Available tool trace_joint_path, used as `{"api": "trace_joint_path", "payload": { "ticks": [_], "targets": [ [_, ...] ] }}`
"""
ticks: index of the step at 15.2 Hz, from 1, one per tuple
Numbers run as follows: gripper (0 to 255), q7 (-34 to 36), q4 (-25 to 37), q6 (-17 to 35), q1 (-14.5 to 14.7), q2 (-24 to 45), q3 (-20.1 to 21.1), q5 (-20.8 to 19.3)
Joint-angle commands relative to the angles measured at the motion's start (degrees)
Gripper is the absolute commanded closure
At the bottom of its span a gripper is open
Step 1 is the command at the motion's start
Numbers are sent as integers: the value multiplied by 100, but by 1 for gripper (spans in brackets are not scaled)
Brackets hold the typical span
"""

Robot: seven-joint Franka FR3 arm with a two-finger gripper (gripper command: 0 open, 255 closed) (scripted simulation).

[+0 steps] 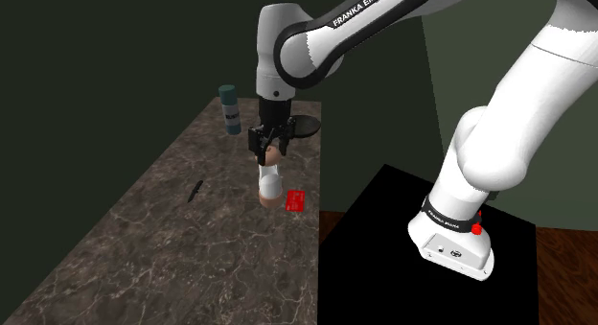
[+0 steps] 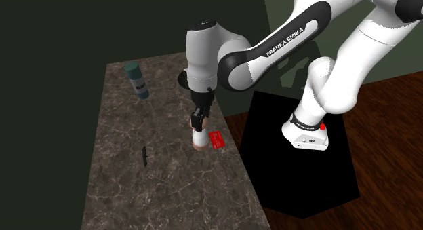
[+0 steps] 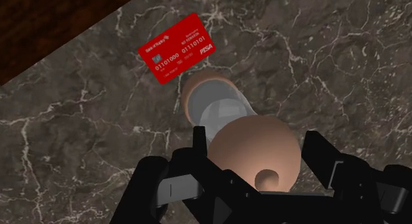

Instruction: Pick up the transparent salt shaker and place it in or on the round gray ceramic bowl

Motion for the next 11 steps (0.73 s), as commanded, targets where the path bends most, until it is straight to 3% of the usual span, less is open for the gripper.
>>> {"api": "trace_joint_path", "payload": {
  "ticks": [1, 11],
  "targets": [
    [255, 0, -4, 0, 0, 1, 0, 0],
    [255, 87, 467, -809, -22, -344, -64, -40]
  ]
}}
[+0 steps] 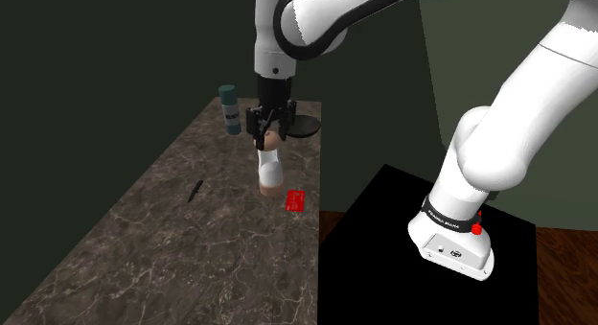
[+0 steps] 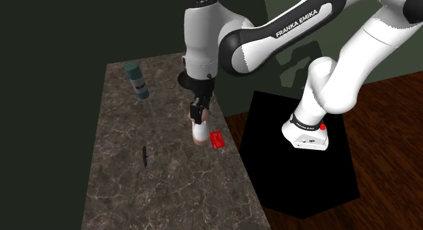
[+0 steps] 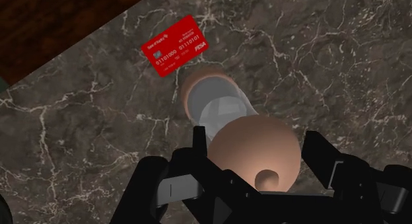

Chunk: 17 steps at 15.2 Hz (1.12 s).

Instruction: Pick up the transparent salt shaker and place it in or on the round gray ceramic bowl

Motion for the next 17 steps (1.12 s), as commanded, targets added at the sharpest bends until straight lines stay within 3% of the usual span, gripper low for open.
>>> {"api": "trace_joint_path", "payload": {
  "ticks": [1, 13, 17],
  "targets": [
    [255, 21, 108, -152, -4, -44, -10, -11],
    [255, 137, 836, -1085, -33, -256, -83, -74],
    [255, -377, 1009, -1312, -262, -211, -454, -183]
  ]
}}
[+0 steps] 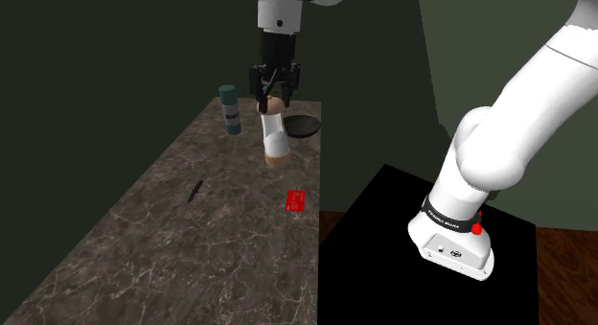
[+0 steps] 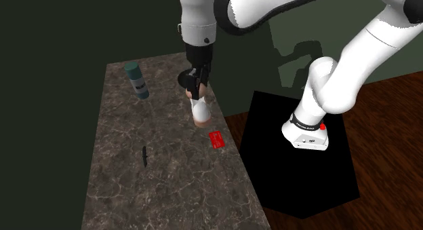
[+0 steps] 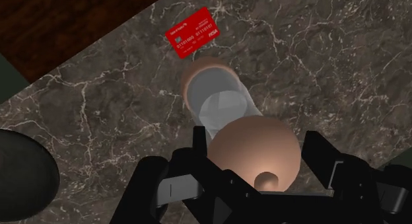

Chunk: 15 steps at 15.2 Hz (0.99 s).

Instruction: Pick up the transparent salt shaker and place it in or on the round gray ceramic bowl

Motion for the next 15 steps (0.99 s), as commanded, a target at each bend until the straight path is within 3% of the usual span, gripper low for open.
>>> {"api": "trace_joint_path", "payload": {
  "ticks": [1, 15],
  "targets": [
    [255, -244, 137, -140, -111, 43, -177, -58],
    [255, -1913, 1666, -991, -885, 1009, -1304, -372]
  ]
}}
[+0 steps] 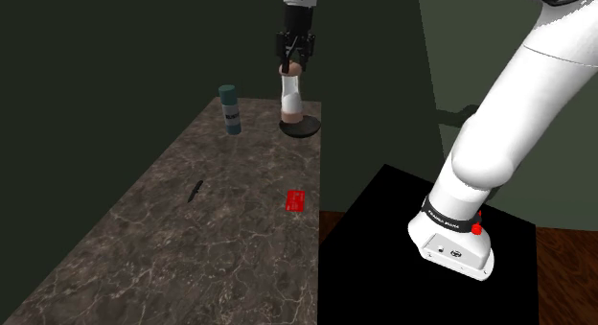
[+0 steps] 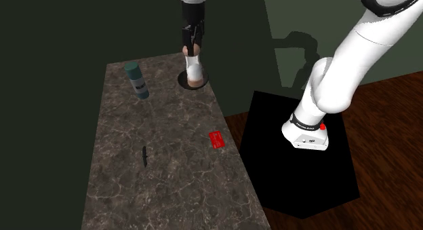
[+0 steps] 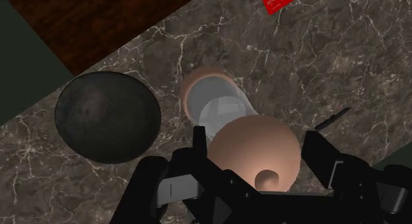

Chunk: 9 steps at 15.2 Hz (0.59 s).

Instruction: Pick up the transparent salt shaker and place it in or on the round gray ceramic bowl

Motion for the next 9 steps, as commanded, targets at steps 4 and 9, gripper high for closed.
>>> {"api": "trace_joint_path", "payload": {
  "ticks": [4, 9],
  "targets": [
    [255, -560, 919, -424, -275, 583, -339, -27],
    [255, -1101, 2010, -875, -582, 1314, -632, 29]
  ]
}}
